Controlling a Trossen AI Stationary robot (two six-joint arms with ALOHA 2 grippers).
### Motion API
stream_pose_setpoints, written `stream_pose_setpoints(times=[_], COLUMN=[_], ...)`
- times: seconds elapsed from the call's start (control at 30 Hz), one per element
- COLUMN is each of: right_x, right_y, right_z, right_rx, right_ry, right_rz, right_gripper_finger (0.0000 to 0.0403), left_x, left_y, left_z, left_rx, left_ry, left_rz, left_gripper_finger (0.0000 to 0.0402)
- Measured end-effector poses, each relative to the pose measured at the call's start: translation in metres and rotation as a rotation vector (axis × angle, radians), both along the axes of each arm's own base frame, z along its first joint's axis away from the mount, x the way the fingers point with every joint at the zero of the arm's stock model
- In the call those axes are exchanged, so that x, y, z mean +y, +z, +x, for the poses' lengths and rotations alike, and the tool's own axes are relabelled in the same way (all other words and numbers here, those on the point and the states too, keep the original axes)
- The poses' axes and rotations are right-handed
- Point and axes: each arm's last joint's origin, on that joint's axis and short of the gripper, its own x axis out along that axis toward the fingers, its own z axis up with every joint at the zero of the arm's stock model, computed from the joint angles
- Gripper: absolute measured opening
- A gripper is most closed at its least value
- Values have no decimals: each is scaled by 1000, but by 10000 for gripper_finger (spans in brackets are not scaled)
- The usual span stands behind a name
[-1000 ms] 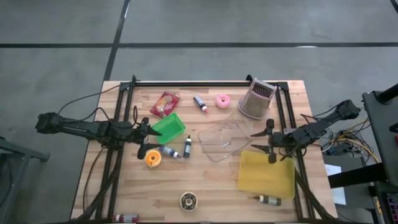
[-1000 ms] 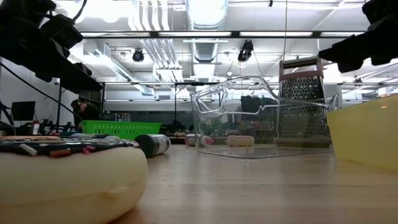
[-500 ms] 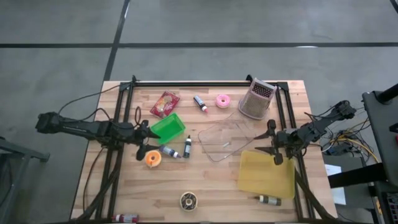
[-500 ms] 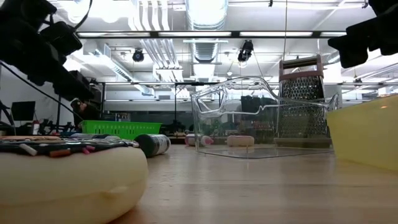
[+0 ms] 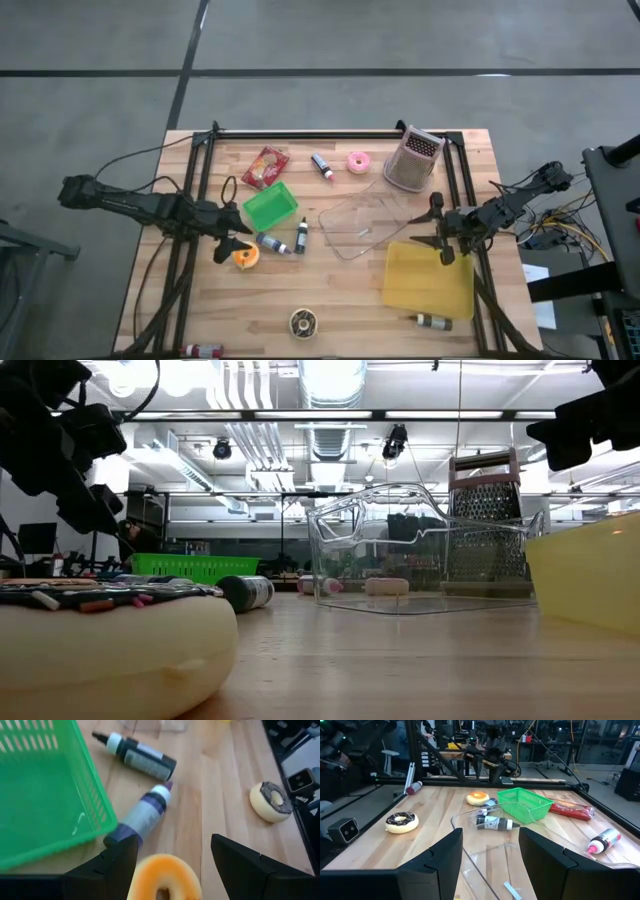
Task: Pick & Place Food Item
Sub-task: Put the yellow donut into the green bin
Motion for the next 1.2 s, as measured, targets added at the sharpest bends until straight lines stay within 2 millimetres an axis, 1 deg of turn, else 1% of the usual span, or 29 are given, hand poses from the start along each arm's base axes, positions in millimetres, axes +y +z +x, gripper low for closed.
stream_pose_setpoints(times=[0.37, 0.63, 0.83, 1.0, 1.2], right_x=[0, 0, 0, 0, 0], right_y=[0, 0, -1, -1, -1], right_z=[0, 0, 0, 0, 0], right_rx=[1, 1, 4, 4, 5], right_ry=[0, 1, 1, 1, 1], right_rz=[0, 0, -2, -2, -2], right_gripper_finger=[192, 192, 192, 192, 192], left_x=[-8, -10, -8, -6, -7], left_y=[-14, -12, -16, -22, -29], left_z=[8, 13, 10, 12, 15], left_rx=[158, 198, 326, 363, 420], left_ry=[-25, -37, 17, 56, 61], left_rz=[-72, -97, -33, 14, 31], left_gripper_finger=[256, 256, 256, 261, 268])
